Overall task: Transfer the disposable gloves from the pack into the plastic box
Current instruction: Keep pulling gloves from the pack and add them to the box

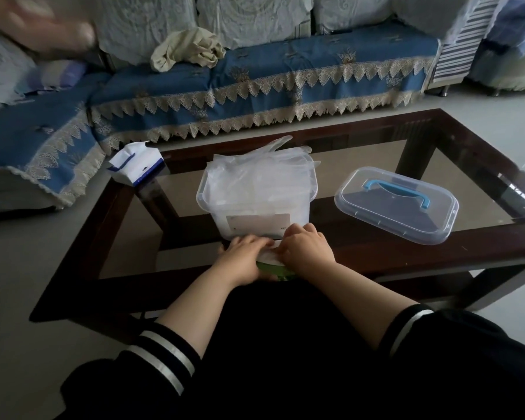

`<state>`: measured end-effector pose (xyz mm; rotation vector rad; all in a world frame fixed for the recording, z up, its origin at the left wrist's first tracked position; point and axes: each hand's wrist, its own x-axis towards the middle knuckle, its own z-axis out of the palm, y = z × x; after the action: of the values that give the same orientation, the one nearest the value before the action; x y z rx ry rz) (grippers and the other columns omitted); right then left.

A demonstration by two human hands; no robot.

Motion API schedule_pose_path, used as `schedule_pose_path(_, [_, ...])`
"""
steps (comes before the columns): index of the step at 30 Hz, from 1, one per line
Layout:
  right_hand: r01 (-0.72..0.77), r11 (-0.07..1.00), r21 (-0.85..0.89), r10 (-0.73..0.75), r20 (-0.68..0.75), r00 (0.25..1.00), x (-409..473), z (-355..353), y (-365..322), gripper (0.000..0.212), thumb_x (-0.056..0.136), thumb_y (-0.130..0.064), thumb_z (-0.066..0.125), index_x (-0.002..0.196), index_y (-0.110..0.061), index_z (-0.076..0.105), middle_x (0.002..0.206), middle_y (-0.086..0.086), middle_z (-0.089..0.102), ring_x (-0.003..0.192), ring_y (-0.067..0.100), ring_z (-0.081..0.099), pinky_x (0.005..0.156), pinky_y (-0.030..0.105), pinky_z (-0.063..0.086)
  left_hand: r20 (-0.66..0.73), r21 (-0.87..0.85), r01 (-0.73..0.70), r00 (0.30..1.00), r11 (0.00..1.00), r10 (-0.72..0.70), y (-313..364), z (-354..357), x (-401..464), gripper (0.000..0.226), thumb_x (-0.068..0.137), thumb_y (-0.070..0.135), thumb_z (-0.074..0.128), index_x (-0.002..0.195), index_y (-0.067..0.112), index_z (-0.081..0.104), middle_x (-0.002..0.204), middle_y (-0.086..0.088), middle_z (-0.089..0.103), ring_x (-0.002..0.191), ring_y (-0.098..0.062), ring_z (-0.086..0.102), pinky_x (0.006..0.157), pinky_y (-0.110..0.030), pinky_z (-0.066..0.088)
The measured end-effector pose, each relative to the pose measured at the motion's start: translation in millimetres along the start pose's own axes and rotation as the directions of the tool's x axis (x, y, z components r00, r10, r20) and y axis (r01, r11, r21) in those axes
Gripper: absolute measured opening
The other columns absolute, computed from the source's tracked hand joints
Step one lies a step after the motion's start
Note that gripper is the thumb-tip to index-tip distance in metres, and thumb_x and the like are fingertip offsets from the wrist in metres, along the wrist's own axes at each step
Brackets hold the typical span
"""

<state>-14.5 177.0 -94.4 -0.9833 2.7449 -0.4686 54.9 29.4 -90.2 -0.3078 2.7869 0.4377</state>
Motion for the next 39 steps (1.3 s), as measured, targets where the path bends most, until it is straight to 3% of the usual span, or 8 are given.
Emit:
schedule_pose_path(4, [-0.026, 1.000, 0.011, 0.026, -0.064, 0.998, -1, 5, -5, 0.023, 0.092, -0.024, 0.054, 0.108, -0.020, 0.070, 0.124, -0.001, 0.050, 0.114, 0.026, 0.041, 0.090, 0.037, 0.036, -0.021, -0.031, -0.009, 1.000, 0.999, 0.008, -3, 3, -1, 0.079, 0.077, 0.055, 0.073, 0.144, 0.041, 0.034, 0.151, 0.009, 0.031, 0.142, -0.021, 0.021, 0.118, -0.053, 0.009])
schedule_pose_path(13, [-0.049, 0.885, 0.462, 0.120, -0.125, 0.985, -8, -5, 2, 0.009, 0.087, -0.016, 0.064, 0.088, -0.008, 0.070, 0.103, 0.004, 0.060, 0.096, 0.021, 0.057, 0.079, 0.028, 0.041, -0.034, -0.110, -0.083, 0.996, 0.990, 0.079, -9, 6, 4, 0.074, 0.080, 0.046, 0.074, 0.144, 0.042, 0.036, 0.151, 0.009, 0.033, 0.144, -0.019, 0.023, 0.119, -0.044, 0.001])
schedule_pose_path(20, [-0.128, 0.877, 0.463, 0.136, 0.015, 0.991, -7, -5, 8, 0.020, 0.082, -0.027, 0.069, 0.096, -0.015, 0.064, 0.101, -0.002, 0.053, 0.102, 0.019, 0.054, 0.081, 0.025, 0.040, -0.002, -0.066, -0.070, 0.998, 0.995, 0.070, -3, 5, 2, 0.078, 0.081, 0.054, 0.069, 0.147, 0.042, 0.030, 0.153, 0.007, 0.029, 0.144, -0.020, 0.020, 0.120, -0.046, 0.004])
schedule_pose_path(25, [-0.051, 0.877, 0.479, 0.124, -0.121, 0.985, -7, -5, 4, 0.017, 0.085, -0.024, 0.069, 0.091, -0.009, 0.071, 0.097, 0.004, 0.061, 0.091, 0.019, 0.057, 0.075, 0.028, 0.042, -0.052, -0.119, -0.045, 0.998, 0.992, 0.039, 5, 2, 0, 0.069, 0.079, 0.056, 0.070, 0.140, 0.042, 0.042, 0.148, 0.005, 0.038, 0.139, -0.023, 0.028, 0.117, -0.041, 0.014])
schedule_pose_path(27, [-0.057, 0.753, 0.655, 0.161, -0.100, 0.982, -9, -12, 5, 0.014, 0.085, -0.020, 0.071, 0.090, -0.007, 0.072, 0.088, 0.006, 0.064, 0.081, 0.015, 0.058, 0.069, 0.022, 0.042, -0.076, -0.112, -0.051, 0.996, 0.992, 0.042, 8, 1, 0, 0.069, 0.077, 0.053, 0.074, 0.138, 0.038, 0.046, 0.145, 0.003, 0.044, 0.136, -0.024, 0.034, 0.113, -0.038, 0.020])
schedule_pose_path(30, [-0.062, 0.309, 0.949, 0.193, 0.001, 0.981, -16, -27, 6, 0.005, 0.083, -0.010, 0.071, 0.079, -0.007, 0.067, 0.081, 0.010, 0.064, 0.080, 0.020, 0.057, 0.078, 0.031, 0.045, -0.112, -0.123, -0.027, 0.994, 0.992, 0.013, 8, 1, 2, 0.065, 0.074, 0.053, 0.077, 0.131, 0.033, 0.054, 0.139, 0.002, 0.052, 0.133, -0.026, 0.041, 0.111, -0.040, 0.029])
schedule_pose_path(34, [-0.009, -0.166, 0.986, 0.085, 0.023, 0.996, -27, -51, 12, 0.015, 0.077, -0.021, 0.062, 0.065, -0.018, 0.069, 0.081, 0.007, 0.064, 0.078, 0.022, 0.060, 0.077, 0.045, 0.050, -0.066, 0.015, -0.015, 0.998, 1.000, 0.016, 10, 6, 3, 0.066, 0.080, 0.054, 0.071, 0.137, 0.033, 0.047, 0.142, -0.003, 0.047, 0.134, -0.028, 0.038, 0.114, -0.043, 0.024])
schedule_pose_path(39, [0.108, -0.197, 0.974, 0.140, -0.081, 0.987, -36, -71, 29, 0.019, 0.061, -0.036, 0.071, 0.068, -0.019, 0.073, 0.086, 0.001, 0.070, 0.086, 0.018, 0.065, 0.091, 0.044, 0.049, -0.129, -0.071, -0.096, 0.988, 0.993, 0.086, 5, 5, -2, 0.071, 0.079, 0.048, 0.075, 0.140, 0.028, 0.047, 0.142, 0.001, 0.046, 0.132, -0.022, 0.039, 0.111, -0.038, 0.030])
